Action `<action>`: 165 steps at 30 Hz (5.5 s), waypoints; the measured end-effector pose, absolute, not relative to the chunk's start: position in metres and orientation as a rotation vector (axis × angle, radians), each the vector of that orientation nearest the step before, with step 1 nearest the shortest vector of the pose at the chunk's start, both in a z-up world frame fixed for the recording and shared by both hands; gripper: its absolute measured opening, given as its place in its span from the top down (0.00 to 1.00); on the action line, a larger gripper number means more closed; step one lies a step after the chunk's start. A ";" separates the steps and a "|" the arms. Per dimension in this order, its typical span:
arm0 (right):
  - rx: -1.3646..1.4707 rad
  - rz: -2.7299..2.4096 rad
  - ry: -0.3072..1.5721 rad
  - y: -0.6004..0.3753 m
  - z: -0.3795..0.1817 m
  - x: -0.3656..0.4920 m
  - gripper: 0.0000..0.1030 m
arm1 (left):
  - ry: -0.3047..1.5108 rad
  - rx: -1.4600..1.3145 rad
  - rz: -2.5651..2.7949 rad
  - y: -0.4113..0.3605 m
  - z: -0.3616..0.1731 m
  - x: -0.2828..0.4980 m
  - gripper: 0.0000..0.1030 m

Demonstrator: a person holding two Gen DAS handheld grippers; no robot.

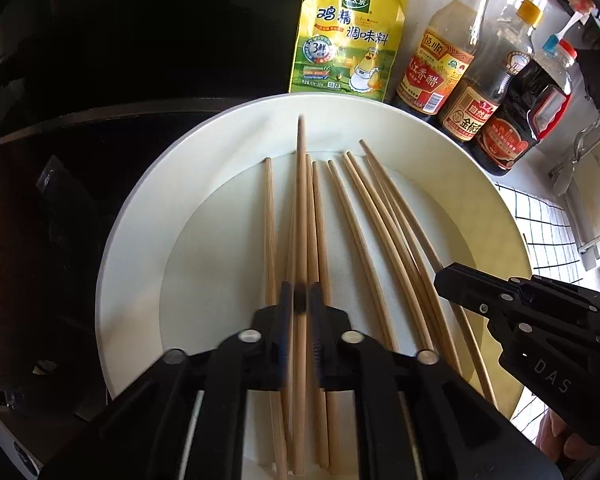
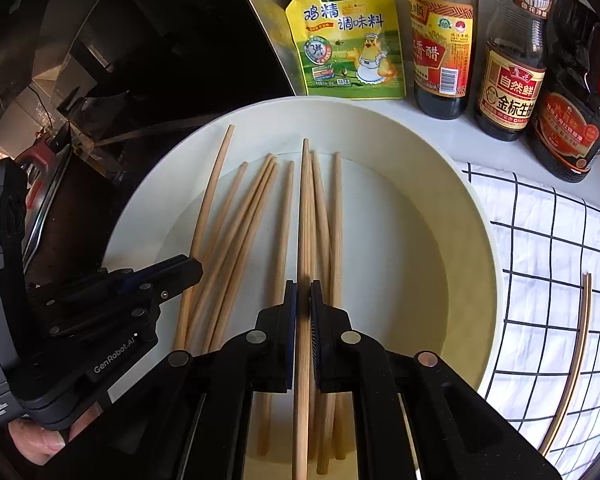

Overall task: Organize utensils
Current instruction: 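Open the right gripper to drop its chopstick into the bowl while the left gripper releases too, then move the right gripper back over the last chopsticks while the left gripper returns too, then close the right gripper on a chopstick while the left gripper grasps the other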

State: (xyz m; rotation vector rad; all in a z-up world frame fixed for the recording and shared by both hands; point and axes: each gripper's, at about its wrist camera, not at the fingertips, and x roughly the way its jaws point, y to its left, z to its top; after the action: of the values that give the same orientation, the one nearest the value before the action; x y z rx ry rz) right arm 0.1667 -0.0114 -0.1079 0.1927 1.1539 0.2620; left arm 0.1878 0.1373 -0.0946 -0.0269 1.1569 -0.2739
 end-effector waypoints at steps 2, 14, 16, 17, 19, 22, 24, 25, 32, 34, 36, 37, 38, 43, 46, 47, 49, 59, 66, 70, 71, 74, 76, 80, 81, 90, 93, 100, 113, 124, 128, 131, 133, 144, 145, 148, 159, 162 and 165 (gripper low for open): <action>0.188 0.247 1.131 -0.014 -0.105 0.164 0.75 | 1.144 -0.030 -0.251 0.140 -0.092 0.186 0.40; 0.195 0.218 1.095 -0.026 -0.091 0.138 0.67 | 1.091 -0.029 -0.209 0.155 -0.076 0.169 0.22; 0.197 0.214 1.092 -0.026 -0.088 0.134 0.64 | 1.091 -0.029 -0.210 0.156 -0.076 0.164 0.22; 0.198 0.214 1.090 -0.027 -0.087 0.130 0.63 | 1.091 -0.031 -0.209 0.155 -0.075 0.161 0.22; 0.197 0.216 1.085 -0.027 -0.085 0.124 0.62 | 1.091 -0.037 -0.209 0.154 -0.074 0.158 0.22; 0.201 0.219 1.076 -0.029 -0.082 0.117 0.62 | 1.085 -0.038 -0.211 0.151 -0.070 0.149 0.21; 0.205 0.218 1.071 -0.031 -0.079 0.111 0.62 | 1.078 -0.034 -0.213 0.148 -0.067 0.142 0.21; 0.205 0.218 1.068 -0.032 -0.077 0.109 0.61 | 1.075 -0.033 -0.215 0.146 -0.065 0.140 0.21; 0.198 0.209 1.047 -0.044 -0.066 0.088 0.59 | 1.075 -0.032 -0.224 0.135 -0.061 0.123 0.21; 0.197 0.201 1.042 -0.050 -0.064 0.082 0.59 | 1.074 -0.027 -0.230 0.130 -0.059 0.118 0.21; 0.195 0.190 1.036 -0.057 -0.061 0.075 0.59 | 1.074 -0.021 -0.238 0.122 -0.058 0.113 0.21; 0.195 0.186 1.033 -0.061 -0.061 0.072 0.59 | 1.075 -0.018 -0.242 0.119 -0.057 0.112 0.21; 0.195 0.181 1.031 -0.065 -0.061 0.069 0.59 | 1.076 -0.016 -0.250 0.114 -0.057 0.109 0.21; 0.208 0.152 1.024 -0.088 -0.060 0.053 0.58 | 1.077 0.005 -0.276 0.092 -0.055 0.099 0.21; 0.217 0.131 1.021 -0.104 -0.060 0.044 0.58 | 1.080 0.015 -0.291 0.079 -0.055 0.093 0.21; 0.221 0.125 1.021 -0.110 -0.060 0.041 0.58 | 1.081 0.019 -0.296 0.074 -0.055 0.090 0.21; 0.225 0.108 1.018 -0.121 -0.061 0.036 0.57 | 1.081 0.028 -0.305 0.065 -0.054 0.086 0.21; 0.202 0.019 0.999 -0.167 -0.063 0.013 0.54 | 1.093 0.075 -0.344 0.020 -0.056 0.067 0.21; 0.161 -0.028 1.016 -0.192 -0.077 0.003 0.53 | 1.121 0.114 -0.361 -0.010 -0.066 0.056 0.21; 0.160 -0.022 1.029 -0.204 -0.087 0.001 0.53 | 1.123 0.132 -0.354 -0.025 -0.071 0.050 0.18; 0.154 -0.017 1.034 -0.206 -0.090 0.000 0.53 | 1.113 0.138 -0.344 -0.028 -0.071 0.049 0.17; 0.152 -0.005 1.046 -0.214 -0.099 0.000 0.53 | 1.082 0.142 -0.315 -0.032 -0.074 0.046 0.16; 0.158 -0.005 1.052 -0.219 -0.106 -0.001 0.52 | 1.066 0.127 -0.297 -0.032 -0.073 0.045 0.16; 0.164 -0.007 1.062 -0.229 -0.119 0.002 0.52 | 1.019 0.129 -0.282 -0.040 -0.068 0.042 0.16; 0.165 -0.008 1.066 -0.231 -0.122 0.003 0.52 | 1.013 0.133 -0.280 -0.043 -0.067 0.041 0.16; 0.162 0.001 1.094 -0.238 -0.144 0.017 0.52 | 0.950 0.198 -0.308 -0.076 -0.064 0.023 0.16; 0.157 0.012 1.096 -0.236 -0.147 0.020 0.52 | 0.948 0.224 -0.312 -0.082 -0.066 0.020 0.16; 0.129 0.007 1.103 -0.231 -0.154 0.023 0.52 | 0.973 0.224 -0.314 -0.084 -0.071 0.019 0.16; -0.018 0.004 1.130 -0.222 -0.158 0.023 0.52 | 1.006 0.188 -0.333 -0.088 -0.073 0.022 0.14; -0.019 -0.003 1.098 -0.260 -0.157 0.018 0.52 | 1.007 0.185 -0.377 -0.116 -0.084 0.023 0.14; -0.006 -0.007 1.092 -0.279 -0.157 0.018 0.52 | 1.055 0.166 -0.388 -0.130 -0.096 0.027 0.14; -0.011 -0.005 1.086 -0.291 -0.156 0.017 0.52 | 1.075 0.154 -0.381 -0.139 -0.103 0.029 0.14; -0.019 -0.001 1.080 -0.297 -0.156 0.017 0.52 | 1.084 0.144 -0.395 -0.144 -0.108 0.031 0.14; -0.091 0.131 1.051 -0.305 -0.154 0.022 0.52 | 1.091 0.102 -0.333 -0.151 -0.130 0.050 0.14; -0.110 0.144 1.054 -0.301 -0.156 0.023 0.52 | 1.092 0.106 -0.325 -0.151 -0.132 0.052 0.14; -0.135 0.170 1.047 -0.298 -0.157 0.025 0.52 | 1.094 0.109 -0.304 -0.151 -0.137 0.055 0.14; -0.134 0.195 1.020 -0.300 -0.158 0.029 0.52 | 1.096 0.131 -0.241 -0.148 -0.151 0.059 0.14; -0.138 0.201 1.013 -0.299 -0.157 0.030 0.56 | 1.086 0.142 -0.237 -0.150 -0.153 0.056 0.16; -0.144 0.203 1.009 -0.297 -0.157 0.031 0.62 | 1.067 0.146 -0.259 -0.154 -0.151 0.052 0.27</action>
State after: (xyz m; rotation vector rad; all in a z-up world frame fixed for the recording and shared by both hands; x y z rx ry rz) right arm 0.0314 -0.2973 -0.1572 -0.1437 1.0095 0.2028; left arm 0.0520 -0.1535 -0.1509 0.1460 1.0671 -0.2585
